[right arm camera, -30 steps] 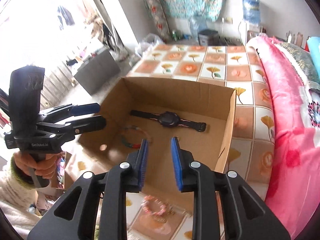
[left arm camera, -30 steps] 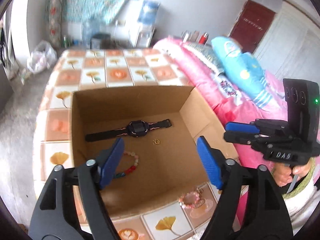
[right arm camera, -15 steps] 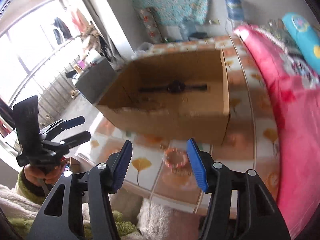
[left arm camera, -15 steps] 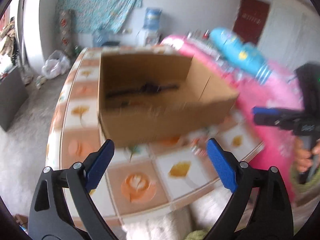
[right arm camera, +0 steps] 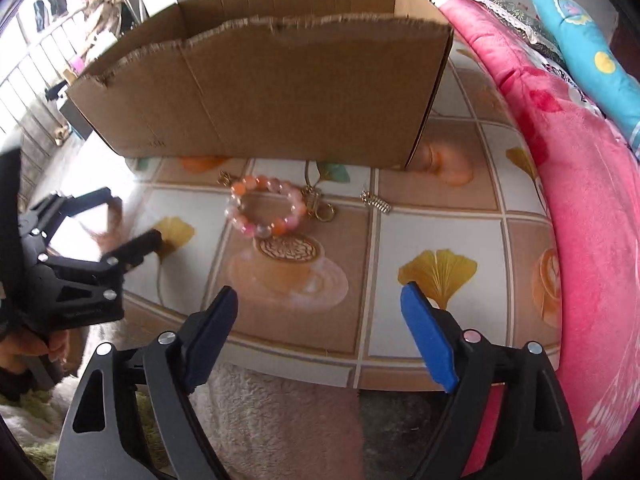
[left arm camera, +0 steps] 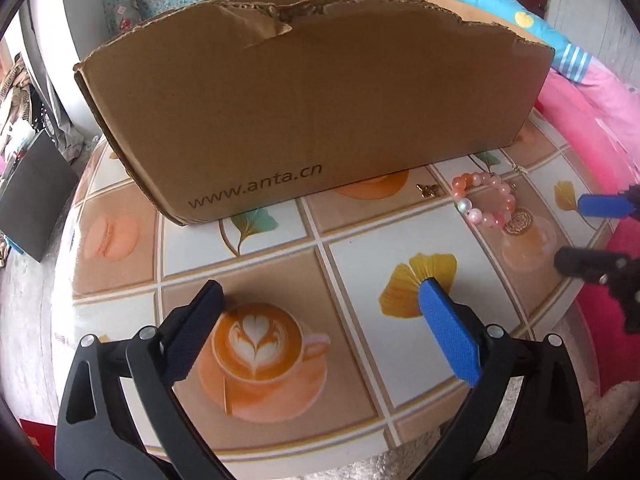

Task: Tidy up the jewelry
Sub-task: 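Move both tools back out of the box toward the remaining jewelry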

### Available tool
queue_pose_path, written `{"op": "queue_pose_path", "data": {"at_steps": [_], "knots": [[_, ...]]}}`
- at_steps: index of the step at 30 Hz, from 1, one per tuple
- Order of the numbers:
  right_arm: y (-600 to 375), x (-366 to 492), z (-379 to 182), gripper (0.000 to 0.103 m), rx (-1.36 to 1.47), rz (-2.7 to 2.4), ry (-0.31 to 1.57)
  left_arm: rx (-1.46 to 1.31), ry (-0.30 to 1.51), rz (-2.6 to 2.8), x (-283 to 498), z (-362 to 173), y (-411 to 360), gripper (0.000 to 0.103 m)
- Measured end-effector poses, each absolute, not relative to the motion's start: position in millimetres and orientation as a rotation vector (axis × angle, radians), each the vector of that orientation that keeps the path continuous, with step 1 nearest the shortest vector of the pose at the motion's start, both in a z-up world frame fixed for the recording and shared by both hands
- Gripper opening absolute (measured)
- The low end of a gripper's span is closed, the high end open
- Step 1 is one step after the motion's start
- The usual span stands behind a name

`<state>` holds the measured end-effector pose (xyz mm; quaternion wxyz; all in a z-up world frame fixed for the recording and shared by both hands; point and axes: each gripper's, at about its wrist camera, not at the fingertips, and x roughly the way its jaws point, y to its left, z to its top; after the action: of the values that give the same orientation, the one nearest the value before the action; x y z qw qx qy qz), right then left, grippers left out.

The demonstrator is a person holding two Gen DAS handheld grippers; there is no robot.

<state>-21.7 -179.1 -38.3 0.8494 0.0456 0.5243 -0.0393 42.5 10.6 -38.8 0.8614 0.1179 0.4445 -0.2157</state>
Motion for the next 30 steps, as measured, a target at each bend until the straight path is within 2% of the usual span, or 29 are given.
{"op": "queue_pose_path", "data": {"at_steps": [4, 11, 23, 28, 30], "knots": [[-177, -19, -46, 0.084, 0.060, -0.100, 1.118, 0.242, 0.895, -0.457, 37, -40, 16, 0.095], [-187, -16, -57, 0.096, 0.075, -0.114, 1.129, 0.246, 0.901, -0.459, 23, -46, 20, 0.095], [-201, -13, -57, 0.096, 0.063, -0.067, 1.142, 0.268, 0.909, -0.501, 34, -36, 26, 0.095], [-208, -16, -23, 0.096, 0.213, -0.007, 0.990, 0.262, 0.908, -0.486, 30, -39, 27, 0.095], [-201, -14, -13, 0.090, 0.211, 0.045, 0.941, 0.261, 0.901, -0.490, 28, -40, 28, 0.095]]}}
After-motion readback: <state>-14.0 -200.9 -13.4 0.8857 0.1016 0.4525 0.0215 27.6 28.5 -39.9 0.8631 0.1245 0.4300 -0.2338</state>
